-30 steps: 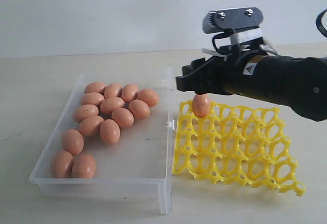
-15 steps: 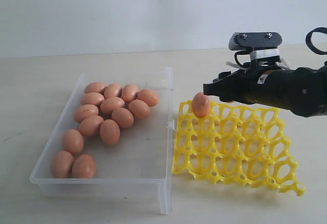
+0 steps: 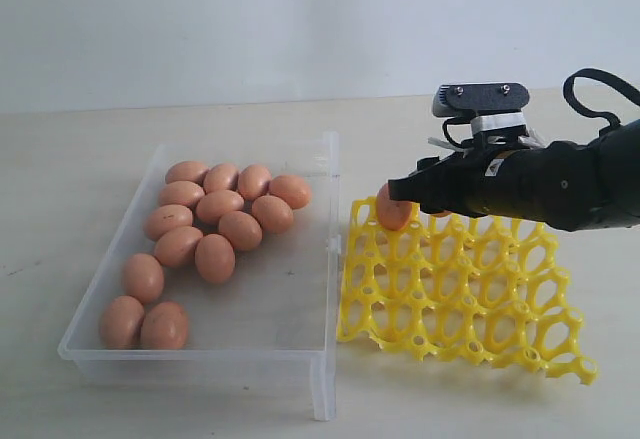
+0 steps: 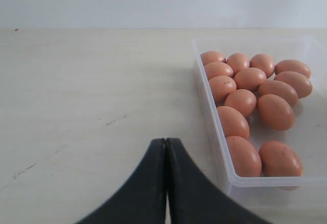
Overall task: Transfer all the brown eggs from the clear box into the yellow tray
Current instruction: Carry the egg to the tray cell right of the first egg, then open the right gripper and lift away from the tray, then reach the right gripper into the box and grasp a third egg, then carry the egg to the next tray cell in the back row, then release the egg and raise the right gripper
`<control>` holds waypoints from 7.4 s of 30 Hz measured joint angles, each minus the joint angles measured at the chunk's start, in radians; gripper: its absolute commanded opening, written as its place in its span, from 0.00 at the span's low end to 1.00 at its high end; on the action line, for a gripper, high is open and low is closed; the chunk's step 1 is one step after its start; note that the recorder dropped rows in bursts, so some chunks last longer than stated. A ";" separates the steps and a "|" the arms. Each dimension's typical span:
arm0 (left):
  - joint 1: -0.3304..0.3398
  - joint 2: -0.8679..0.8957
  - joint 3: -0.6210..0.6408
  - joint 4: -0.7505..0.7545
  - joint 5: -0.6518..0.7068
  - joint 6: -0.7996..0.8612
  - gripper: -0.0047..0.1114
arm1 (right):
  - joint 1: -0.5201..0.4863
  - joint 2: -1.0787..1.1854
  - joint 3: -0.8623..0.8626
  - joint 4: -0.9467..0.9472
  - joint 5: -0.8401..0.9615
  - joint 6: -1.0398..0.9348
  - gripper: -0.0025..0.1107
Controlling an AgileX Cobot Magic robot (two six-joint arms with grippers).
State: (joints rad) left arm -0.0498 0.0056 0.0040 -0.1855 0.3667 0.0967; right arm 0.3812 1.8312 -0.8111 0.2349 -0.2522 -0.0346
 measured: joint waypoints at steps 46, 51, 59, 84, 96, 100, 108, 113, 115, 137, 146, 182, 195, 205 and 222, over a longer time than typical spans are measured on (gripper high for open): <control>0.000 0.000 0.000 0.000 0.000 0.000 0.04 | 0.010 -0.059 -0.041 -0.027 0.116 -0.012 0.51; 0.000 0.000 0.000 0.000 0.000 0.000 0.04 | 0.076 -0.161 -0.167 -0.027 0.327 -0.018 0.51; 0.000 0.000 0.000 0.000 0.000 0.000 0.04 | 0.242 -0.119 -0.422 0.052 0.716 -0.082 0.51; 0.000 0.000 0.000 0.000 0.000 0.000 0.04 | 0.350 0.484 -1.018 0.399 1.204 -0.113 0.51; 0.000 0.000 0.000 0.000 0.000 0.000 0.04 | 0.386 0.530 -1.018 0.402 1.229 -0.104 0.51; 0.000 0.000 0.000 0.000 0.000 0.000 0.04 | 0.386 0.551 -1.018 0.396 1.205 -0.099 0.51; 0.000 0.000 0.000 0.000 0.000 0.000 0.04 | 0.386 0.565 -1.022 0.379 1.199 -0.095 0.06; 0.000 0.000 0.000 0.000 0.000 0.000 0.04 | 0.390 0.545 -1.022 0.316 1.182 -0.137 0.02; 0.000 0.000 0.000 0.000 0.000 0.000 0.04 | 0.390 0.507 -1.022 0.243 1.162 -0.143 0.02; 0.000 0.000 0.000 0.000 0.000 0.000 0.04 | 0.303 -0.201 -0.139 0.067 0.170 -0.166 0.02; 0.000 0.000 0.000 0.000 0.000 0.000 0.04 | 0.080 -0.220 0.020 0.119 0.064 -0.194 0.02; 0.000 0.000 0.000 0.000 0.000 0.000 0.04 | -0.091 -0.019 0.022 0.080 0.076 -0.097 0.02; 0.000 0.000 0.000 0.000 0.000 0.000 0.04 | -0.094 -0.010 0.022 0.079 0.078 -0.097 0.05; 0.000 0.000 0.000 0.000 0.000 0.000 0.04 | -0.094 -0.024 0.022 0.077 0.093 -0.097 0.58; 0.000 0.000 0.000 0.000 0.000 0.000 0.04 | -0.054 -0.175 0.020 0.079 0.109 -0.095 0.51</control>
State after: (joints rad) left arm -0.0498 0.0056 0.0040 -0.1855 0.3667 0.0967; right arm 0.3270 1.6557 -0.7913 0.3138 -0.1435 -0.1295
